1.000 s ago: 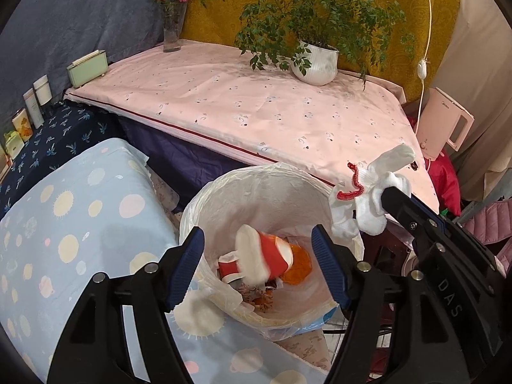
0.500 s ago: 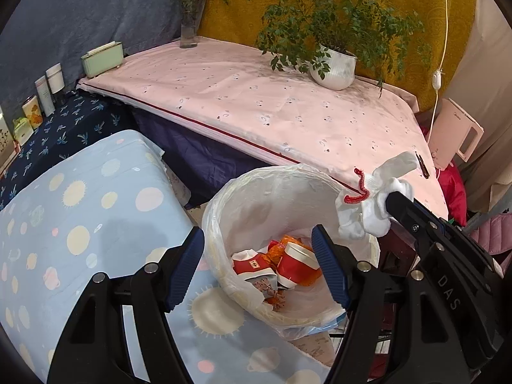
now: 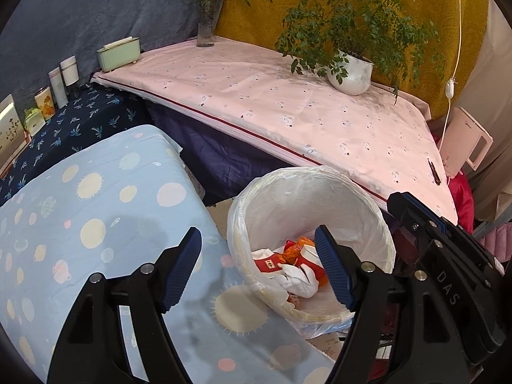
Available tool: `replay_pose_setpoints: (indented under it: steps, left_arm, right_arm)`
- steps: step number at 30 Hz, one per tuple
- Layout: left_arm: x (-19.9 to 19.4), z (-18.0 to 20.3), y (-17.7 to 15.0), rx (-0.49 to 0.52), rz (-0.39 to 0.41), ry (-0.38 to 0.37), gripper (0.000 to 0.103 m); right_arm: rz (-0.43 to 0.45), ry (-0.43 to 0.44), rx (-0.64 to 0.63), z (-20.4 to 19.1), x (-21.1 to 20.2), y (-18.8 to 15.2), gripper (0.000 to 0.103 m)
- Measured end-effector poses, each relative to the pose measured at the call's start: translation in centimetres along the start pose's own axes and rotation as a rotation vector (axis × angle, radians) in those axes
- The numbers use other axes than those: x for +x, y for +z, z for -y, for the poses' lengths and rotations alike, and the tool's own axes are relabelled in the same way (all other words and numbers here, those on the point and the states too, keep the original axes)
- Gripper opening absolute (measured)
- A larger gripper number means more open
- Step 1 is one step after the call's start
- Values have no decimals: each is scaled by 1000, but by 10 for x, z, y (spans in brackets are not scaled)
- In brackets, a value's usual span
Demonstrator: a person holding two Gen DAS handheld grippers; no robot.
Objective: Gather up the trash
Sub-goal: 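Open both grippers to drop the cup and sock into the bin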
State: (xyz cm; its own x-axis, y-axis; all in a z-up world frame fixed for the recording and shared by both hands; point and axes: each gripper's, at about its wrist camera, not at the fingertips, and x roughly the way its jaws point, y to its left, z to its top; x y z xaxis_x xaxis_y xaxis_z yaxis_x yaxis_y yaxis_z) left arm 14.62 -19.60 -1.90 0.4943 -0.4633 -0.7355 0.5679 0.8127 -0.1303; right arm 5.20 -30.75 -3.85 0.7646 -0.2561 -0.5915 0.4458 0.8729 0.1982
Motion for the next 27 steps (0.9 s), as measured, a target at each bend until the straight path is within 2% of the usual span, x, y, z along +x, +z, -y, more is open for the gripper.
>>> replay_pose_setpoints:
  steps: [10, 12, 16, 25, 27]
  left_arm:
    - [-11, -2, -5, -1, 16, 9, 70]
    - [-13, -3, -6, 1, 20, 14, 70]
    - [-19, -3, -10, 7, 28, 26, 73]
    - [-28, -2, -24, 21, 28, 48, 78]
    - [-29, -1, -28, 23, 28, 54, 81]
  right_arm:
    - [2, 0, -19, -5, -11, 0, 23]
    - [1, -7, -17, -4, -14, -1, 29]
    - [-6, -16, -19, -2, -20, -4, 34]
    - [-16, -31, -26, 3, -37, -15, 59]
    - [-25, -33, -28, 4, -38, -18, 66]
